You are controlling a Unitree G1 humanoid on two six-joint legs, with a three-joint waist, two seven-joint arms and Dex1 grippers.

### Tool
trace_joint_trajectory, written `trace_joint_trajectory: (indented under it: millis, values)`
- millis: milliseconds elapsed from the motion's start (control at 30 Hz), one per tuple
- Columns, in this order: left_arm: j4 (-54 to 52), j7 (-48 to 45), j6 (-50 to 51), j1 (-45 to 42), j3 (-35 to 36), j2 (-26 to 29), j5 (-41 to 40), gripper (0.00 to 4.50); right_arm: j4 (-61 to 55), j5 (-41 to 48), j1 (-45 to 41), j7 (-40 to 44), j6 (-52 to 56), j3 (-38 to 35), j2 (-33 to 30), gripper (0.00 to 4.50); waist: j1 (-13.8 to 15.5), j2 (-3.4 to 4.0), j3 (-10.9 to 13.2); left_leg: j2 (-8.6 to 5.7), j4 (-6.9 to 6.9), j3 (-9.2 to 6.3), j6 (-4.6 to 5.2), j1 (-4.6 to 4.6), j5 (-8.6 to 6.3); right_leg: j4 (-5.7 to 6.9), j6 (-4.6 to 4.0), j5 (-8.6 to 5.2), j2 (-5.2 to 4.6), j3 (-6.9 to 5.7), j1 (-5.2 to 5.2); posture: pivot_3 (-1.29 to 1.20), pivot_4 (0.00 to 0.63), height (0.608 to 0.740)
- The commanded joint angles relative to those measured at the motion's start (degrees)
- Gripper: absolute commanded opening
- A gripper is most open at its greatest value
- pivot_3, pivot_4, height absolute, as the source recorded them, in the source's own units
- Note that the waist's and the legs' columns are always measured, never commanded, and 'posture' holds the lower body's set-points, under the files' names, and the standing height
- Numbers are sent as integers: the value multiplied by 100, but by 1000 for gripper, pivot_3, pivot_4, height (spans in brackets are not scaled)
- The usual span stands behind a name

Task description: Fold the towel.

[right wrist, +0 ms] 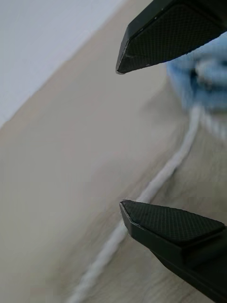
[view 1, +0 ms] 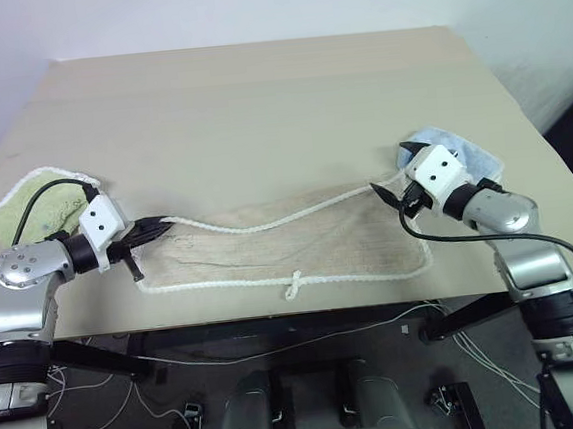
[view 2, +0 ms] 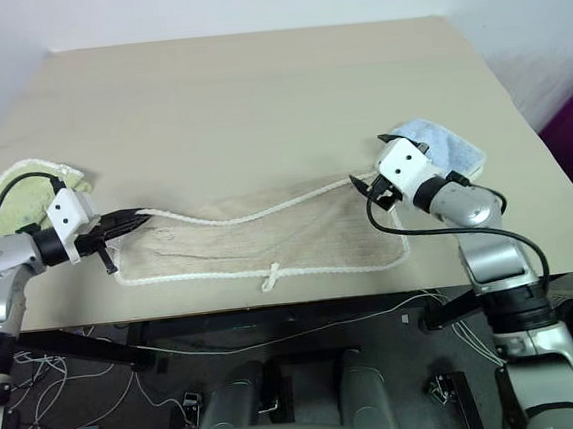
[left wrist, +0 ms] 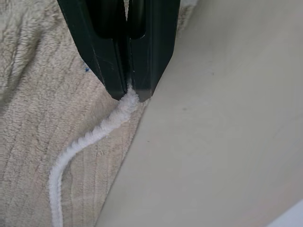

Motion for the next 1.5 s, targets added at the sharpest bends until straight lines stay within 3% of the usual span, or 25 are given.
trace_joint_trajectory:
  millis: [33, 300, 633, 767, 1100, 1333, 1500]
  values:
    - [-270, 106, 45, 43, 154, -1, 7, 33, 609, -497, -313, 39, -735, 225, -205, 4500, 7, 0, 0, -1, 0, 1, -1, 0, 1, 0, 0, 0, -1, 0, 0, 0, 150, 740]
    - [-420, 189, 50, 293, 187, 10, 58, 33, 2536, -1875, -1315, -496, -2068, 947, -451, 4500, -10, 1, 1, -2, 0, 6, -6, 0, 3, 1, 0, 0, -3, 2, 0, 0, 150, 740]
    - [-761, 349, 98, 715, 271, 1, 87, 33, 3915, -2718, -2102, -1176, -2886, 1479, -364, 4500, -14, 1, 1, 0, 0, 8, -7, 1, 4, 1, -2, -1, -2, 5, -2, 0, 150, 740]
    - [-863, 405, 141, 815, 304, 3, 76, 0, 3988, -2735, -2120, -1155, -3000, 1520, -332, 3541, -20, 1, 1, 0, -1, 8, -8, 1, 4, 1, -3, -1, -2, 6, -1, 0, 150, 740]
    - [-879, 480, 184, 838, 277, -54, 90, 0, 3769, -2683, -1983, -1037, -2948, 1485, -397, 106, -16, 1, 1, 0, -1, 9, -8, 2, 5, 1, -2, -1, -2, 7, -1, 0, 150, 740]
    - [-719, 652, 232, 700, 387, -111, 50, 0, 3506, -2679, -1863, -1106, -2813, 1394, -454, 44, -17, 1, 1, 0, 0, 9, -8, 2, 5, 1, -2, -1, -2, 7, -1, 0, 150, 740]
    - [-318, 1349, 619, -150, 652, -339, -19, 0, 3411, -2331, -2211, -1185, -2530, 1040, -315, 44, 11, 0, 1, -1, 2, 8, -9, 2, 5, 2, -1, -1, -2, 6, 2, 0, 150, 740]
